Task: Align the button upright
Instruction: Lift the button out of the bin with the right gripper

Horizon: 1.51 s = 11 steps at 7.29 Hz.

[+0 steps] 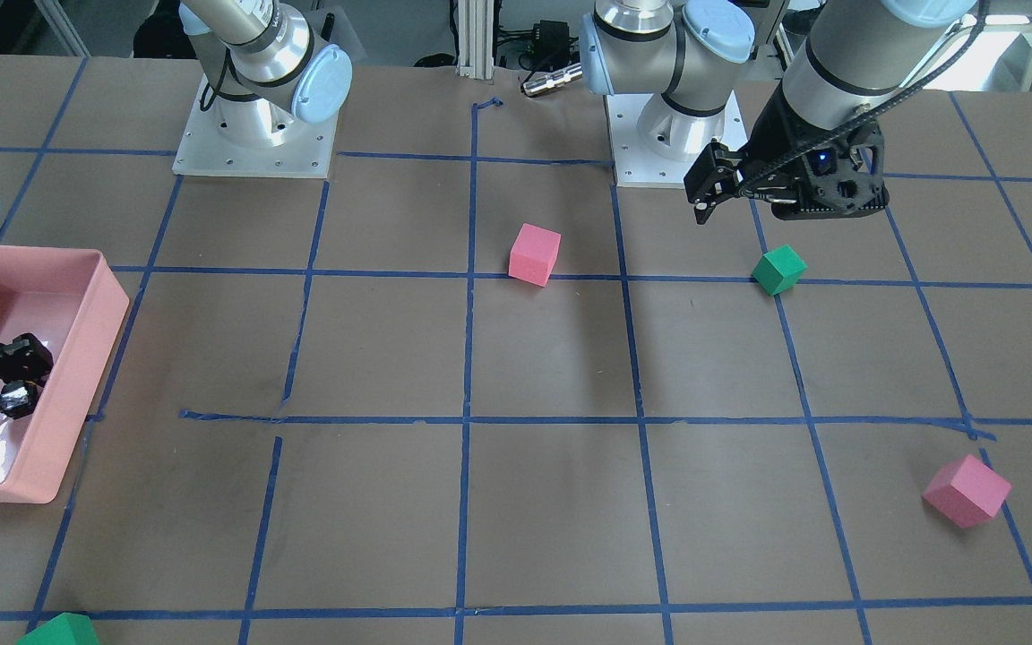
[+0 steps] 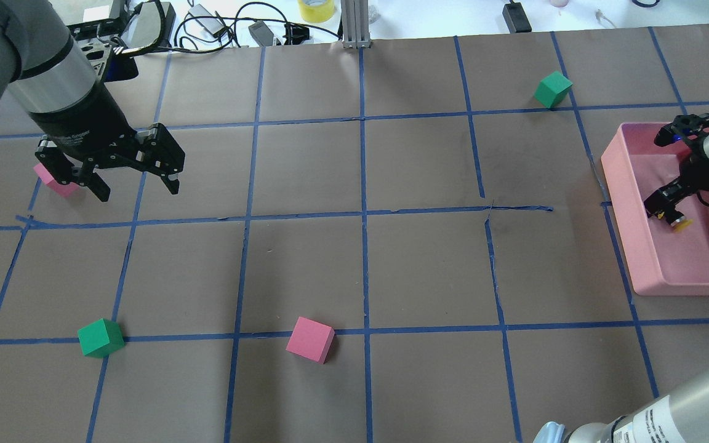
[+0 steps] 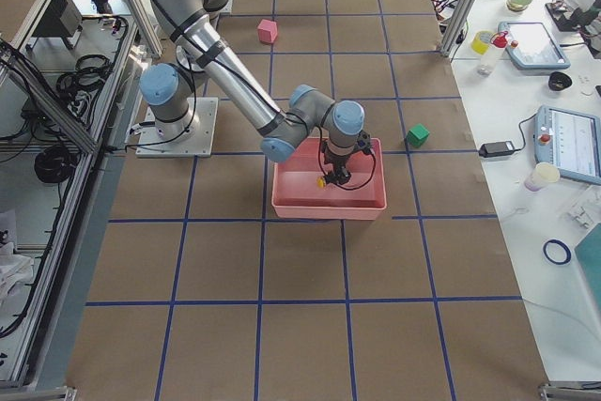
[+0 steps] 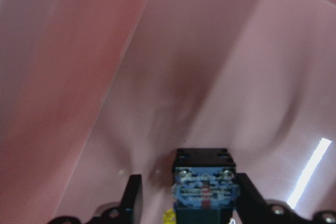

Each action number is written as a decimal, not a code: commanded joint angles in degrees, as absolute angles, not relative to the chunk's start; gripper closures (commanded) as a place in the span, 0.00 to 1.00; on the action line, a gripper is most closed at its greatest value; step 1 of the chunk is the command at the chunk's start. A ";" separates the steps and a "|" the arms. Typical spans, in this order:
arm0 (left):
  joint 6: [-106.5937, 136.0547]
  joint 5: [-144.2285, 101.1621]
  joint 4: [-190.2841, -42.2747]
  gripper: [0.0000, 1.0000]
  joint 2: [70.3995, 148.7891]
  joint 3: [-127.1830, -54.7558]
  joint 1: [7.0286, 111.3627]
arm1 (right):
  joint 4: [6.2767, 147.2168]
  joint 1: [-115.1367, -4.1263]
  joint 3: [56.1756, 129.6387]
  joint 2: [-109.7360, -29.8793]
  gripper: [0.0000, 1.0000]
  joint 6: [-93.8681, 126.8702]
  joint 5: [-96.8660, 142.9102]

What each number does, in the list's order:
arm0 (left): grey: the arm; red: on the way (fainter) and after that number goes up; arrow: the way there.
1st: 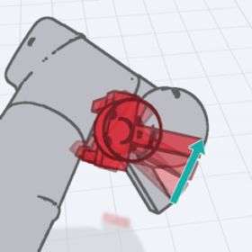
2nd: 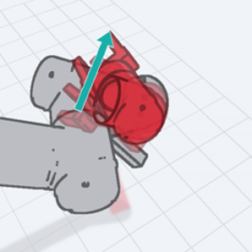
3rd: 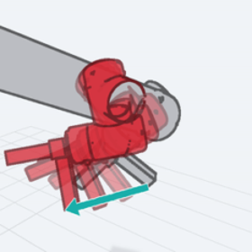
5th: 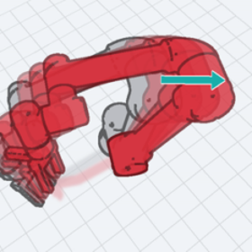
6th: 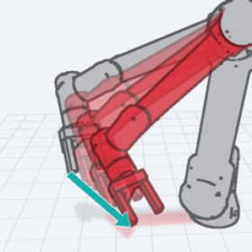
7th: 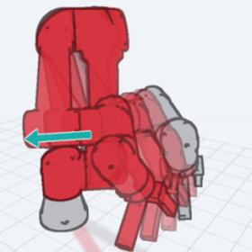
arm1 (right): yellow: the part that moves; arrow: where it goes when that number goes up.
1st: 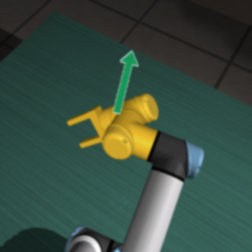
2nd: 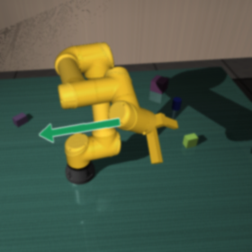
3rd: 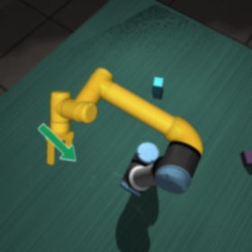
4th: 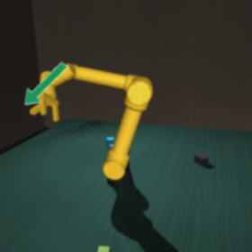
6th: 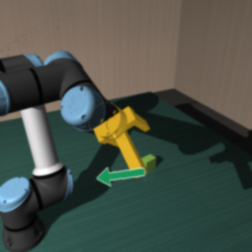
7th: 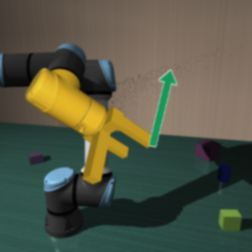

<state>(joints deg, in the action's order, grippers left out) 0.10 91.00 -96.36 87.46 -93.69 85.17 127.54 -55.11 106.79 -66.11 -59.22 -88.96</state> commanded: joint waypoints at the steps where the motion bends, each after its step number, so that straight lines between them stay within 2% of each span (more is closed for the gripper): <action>1: 0.09 91.05 -96.33 0.00 87.45 -93.69 85.17 | 127.62 -55.11 106.35 -66.18 0.90 -59.94 -89.30; 3: 0.09 91.14 -96.33 0.00 87.45 -93.69 85.17 | 127.53 -55.11 106.17 -66.53 1.00 -60.03 -89.12; 8: 0.09 91.05 -95.89 0.00 87.01 -95.01 85.17 | 125.70 -55.19 103.99 -71.27 1.00 -58.63 -89.03; 11: 0.09 91.14 -95.98 0.00 86.84 -94.92 85.17 | 115.51 -59.74 96.53 -75.31 1.00 -53.35 -89.64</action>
